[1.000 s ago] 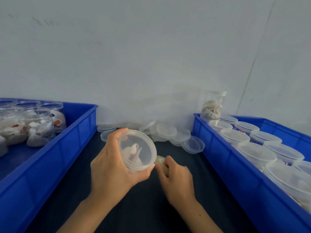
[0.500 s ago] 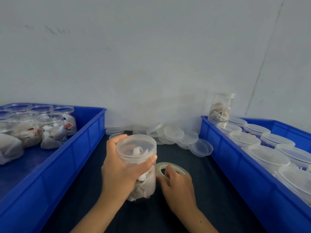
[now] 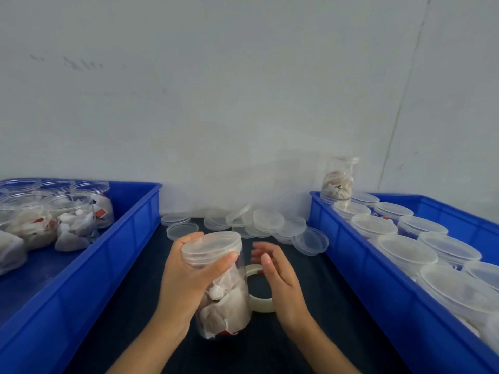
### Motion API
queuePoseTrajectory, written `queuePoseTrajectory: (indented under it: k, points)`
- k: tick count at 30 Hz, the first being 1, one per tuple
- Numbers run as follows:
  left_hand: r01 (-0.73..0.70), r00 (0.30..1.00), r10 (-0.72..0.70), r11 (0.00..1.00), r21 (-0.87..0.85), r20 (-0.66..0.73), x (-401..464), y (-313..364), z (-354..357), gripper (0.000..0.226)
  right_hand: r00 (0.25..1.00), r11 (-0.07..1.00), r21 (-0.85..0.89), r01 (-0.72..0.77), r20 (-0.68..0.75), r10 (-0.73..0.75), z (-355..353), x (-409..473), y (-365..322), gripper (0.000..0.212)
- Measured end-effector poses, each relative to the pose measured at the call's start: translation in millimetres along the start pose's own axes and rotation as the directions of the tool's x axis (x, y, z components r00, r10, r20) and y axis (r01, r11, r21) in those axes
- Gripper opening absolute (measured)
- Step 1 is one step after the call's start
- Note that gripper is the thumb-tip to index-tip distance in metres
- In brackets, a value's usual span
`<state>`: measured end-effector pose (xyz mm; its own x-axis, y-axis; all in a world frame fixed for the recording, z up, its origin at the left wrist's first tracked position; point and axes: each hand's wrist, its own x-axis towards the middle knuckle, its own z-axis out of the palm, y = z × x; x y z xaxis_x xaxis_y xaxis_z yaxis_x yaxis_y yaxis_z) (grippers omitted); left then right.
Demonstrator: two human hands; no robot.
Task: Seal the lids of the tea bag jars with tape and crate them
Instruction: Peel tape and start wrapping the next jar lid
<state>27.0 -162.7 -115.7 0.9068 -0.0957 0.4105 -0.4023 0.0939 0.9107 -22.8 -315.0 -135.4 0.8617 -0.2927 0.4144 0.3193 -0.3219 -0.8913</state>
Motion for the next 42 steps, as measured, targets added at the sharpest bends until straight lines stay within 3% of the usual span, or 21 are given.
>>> queuePoseTrajectory:
  k: [2,6,11,15,18,20,25,29,31,33,34,39,42]
  points:
    - [0.036,0.999,-0.036,0.999,-0.012,0.030,-2,2,4,0.055,0.987,0.997,0.076,-0.021,0.158,0.009,-7,3,-15,0.040]
    - [0.109,0.991,-0.102,0.990,-0.084,0.088,-3,10,14,0.091,0.947,0.977,0.161,-0.140,0.310,0.085,-12,4,-45,0.050]
    - [0.158,0.980,-0.136,0.976,-0.153,0.145,-10,29,31,0.080,0.956,0.934,0.318,-0.165,0.283,0.073,-20,-4,-63,0.051]
    - [0.188,0.974,-0.160,0.965,-0.180,0.162,-18,43,39,0.064,0.966,0.894,0.401,-0.200,0.233,0.112,-21,-13,-68,0.036]
    - [0.188,0.969,-0.147,0.959,-0.213,0.197,-20,58,46,0.047,0.969,0.903,0.375,-0.211,0.201,0.142,-27,-13,-78,0.034]
    - [0.174,0.969,-0.125,0.958,-0.228,0.213,-16,71,53,0.045,0.968,0.947,0.265,-0.179,0.220,0.121,-38,-7,-88,0.037]
    - [0.207,0.951,-0.134,0.945,-0.253,0.277,14,106,83,0.061,0.932,0.973,0.022,-0.230,0.291,0.214,-90,21,-116,0.105]
    - [0.266,0.931,-0.171,0.923,-0.278,0.322,30,121,122,0.064,0.931,0.938,-0.209,-0.277,0.184,0.316,-116,39,-122,0.109]
    - [0.285,0.919,-0.187,0.922,-0.260,0.346,36,121,144,0.058,0.925,0.897,-0.286,-0.336,0.081,0.372,-125,48,-122,0.088]
    - [0.299,0.909,-0.192,0.919,-0.258,0.370,42,119,163,0.057,0.916,0.890,-0.231,-0.393,-0.008,0.402,-141,56,-122,0.051]
    - [0.305,0.899,-0.192,0.919,-0.249,0.393,46,116,171,0.058,0.909,0.893,-0.173,-0.416,-0.042,0.415,-151,61,-122,0.045]
    - [0.280,0.851,-0.175,0.949,-0.146,0.495,55,83,201,0.022,0.850,0.887,0.033,-0.460,-0.274,0.451,-195,85,-107,0.079]
    - [0.197,0.859,-0.115,0.974,-0.114,0.500,63,58,227,0.026,0.820,0.886,0.129,-0.445,-0.338,0.461,-213,101,-86,0.089]
